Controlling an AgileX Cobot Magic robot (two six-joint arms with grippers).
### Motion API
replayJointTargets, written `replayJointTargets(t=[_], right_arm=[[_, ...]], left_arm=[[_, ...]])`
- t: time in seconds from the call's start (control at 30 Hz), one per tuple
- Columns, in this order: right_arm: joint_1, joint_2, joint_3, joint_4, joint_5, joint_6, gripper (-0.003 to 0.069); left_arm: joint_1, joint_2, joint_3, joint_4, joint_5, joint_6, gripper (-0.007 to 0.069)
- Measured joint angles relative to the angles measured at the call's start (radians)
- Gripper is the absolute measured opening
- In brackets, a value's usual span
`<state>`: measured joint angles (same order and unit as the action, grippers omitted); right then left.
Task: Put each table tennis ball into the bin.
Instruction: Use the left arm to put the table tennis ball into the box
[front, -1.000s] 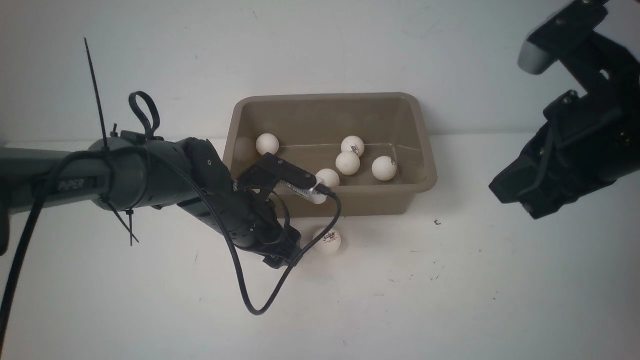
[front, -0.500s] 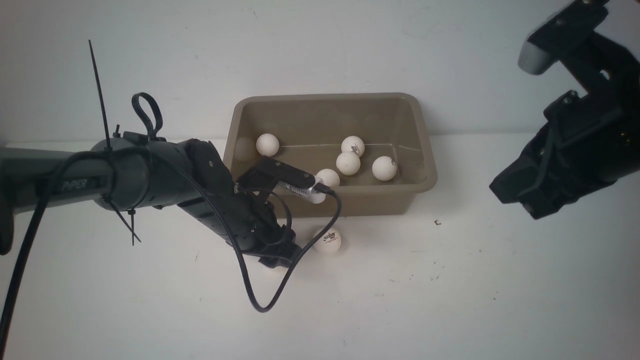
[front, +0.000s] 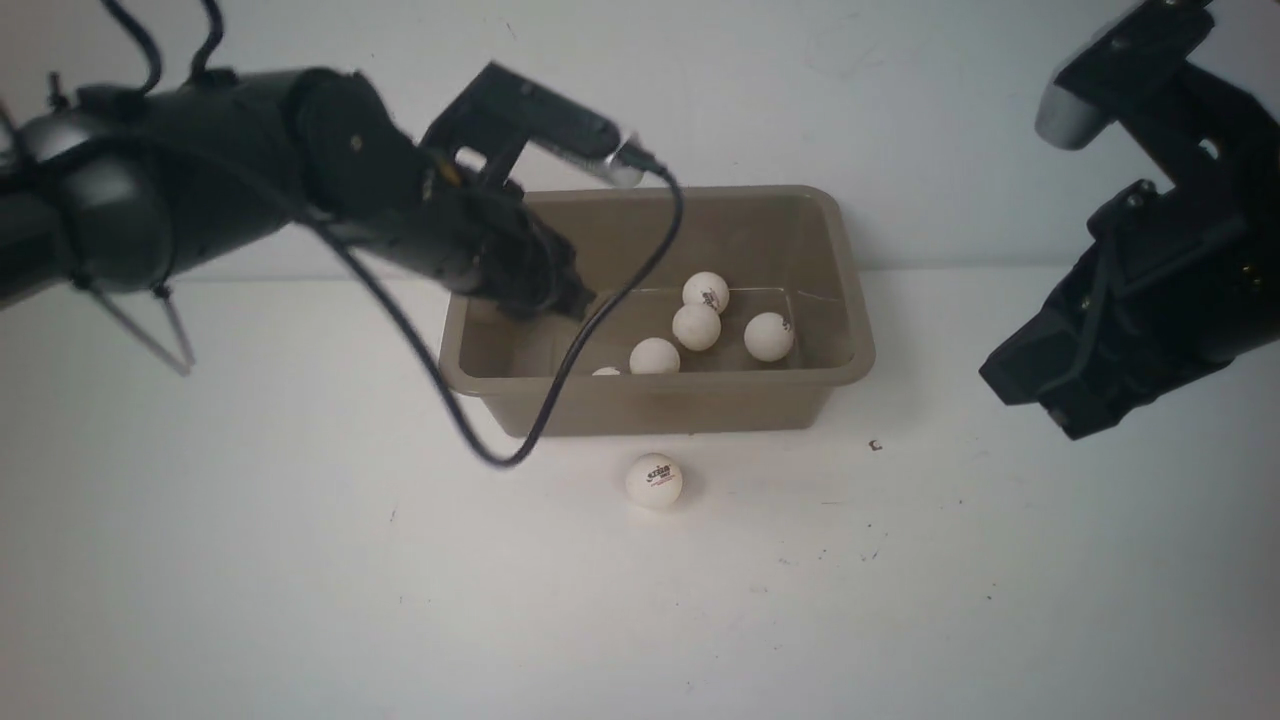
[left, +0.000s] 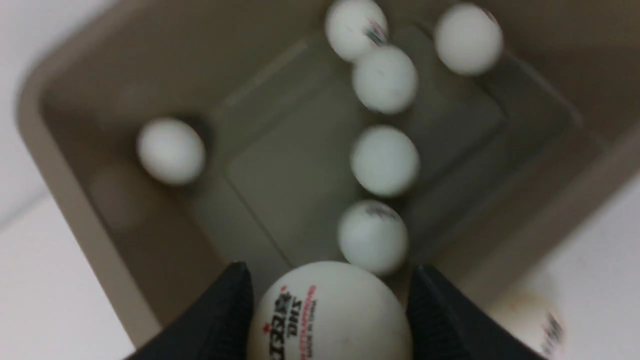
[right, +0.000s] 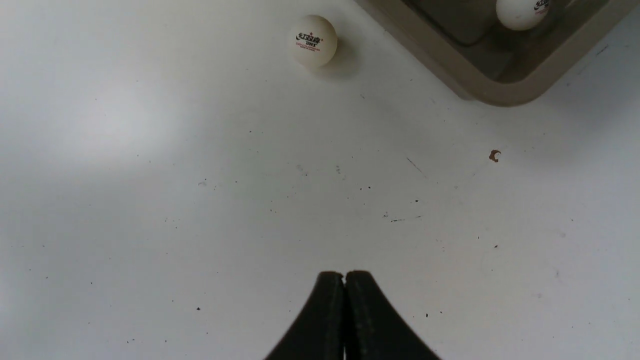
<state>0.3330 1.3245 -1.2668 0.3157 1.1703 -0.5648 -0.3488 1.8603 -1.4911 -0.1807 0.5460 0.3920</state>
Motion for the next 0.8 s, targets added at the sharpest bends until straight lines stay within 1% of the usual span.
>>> replayJointTargets(t=[0.07, 0.17, 0.27, 0.4, 0.5, 0.6, 0.7, 0.8], right_arm=[[0.0, 0.0, 0.0, 0.0, 0.0, -0.001, -0.0016], [0.0, 0.0, 0.0, 0.0, 0.0, -0.001, -0.0016], [0.0, 0.0, 0.0, 0.0, 0.0, -0.001, -0.0016], [0.0, 0.0, 0.0, 0.0, 0.0, -0.001, -0.0016], [0.0, 0.0, 0.0, 0.0, 0.0, -0.001, -0.0016], [0.0, 0.0, 0.0, 0.0, 0.0, -0.001, -0.0016], [0.0, 0.0, 0.0, 0.0, 0.0, -0.001, -0.0016], [0.0, 0.0, 0.0, 0.001, 0.0, -0.001, -0.0016]], left_arm=[[0.0, 0.088, -0.082, 0.052, 0.032, -0.031, 0.0353], [0.0, 0.189, -0.174, 0.1, 0.07, -0.036, 0.0353], [0.0, 0.262, -0.258, 0.121, 0.111, 0.005, 0.0353], [0.0, 0.294, -0.297, 0.118, 0.117, 0.064, 0.0353], [0.0, 0.304, -0.299, 0.105, 0.118, 0.083, 0.0388], [0.0, 0.308, -0.3, 0.093, 0.122, 0.084, 0.044], [0.0, 0.31, -0.3, 0.085, 0.131, 0.083, 0.0519], [0.0, 0.3, -0.302, 0.084, 0.16, 0.083, 0.0536]])
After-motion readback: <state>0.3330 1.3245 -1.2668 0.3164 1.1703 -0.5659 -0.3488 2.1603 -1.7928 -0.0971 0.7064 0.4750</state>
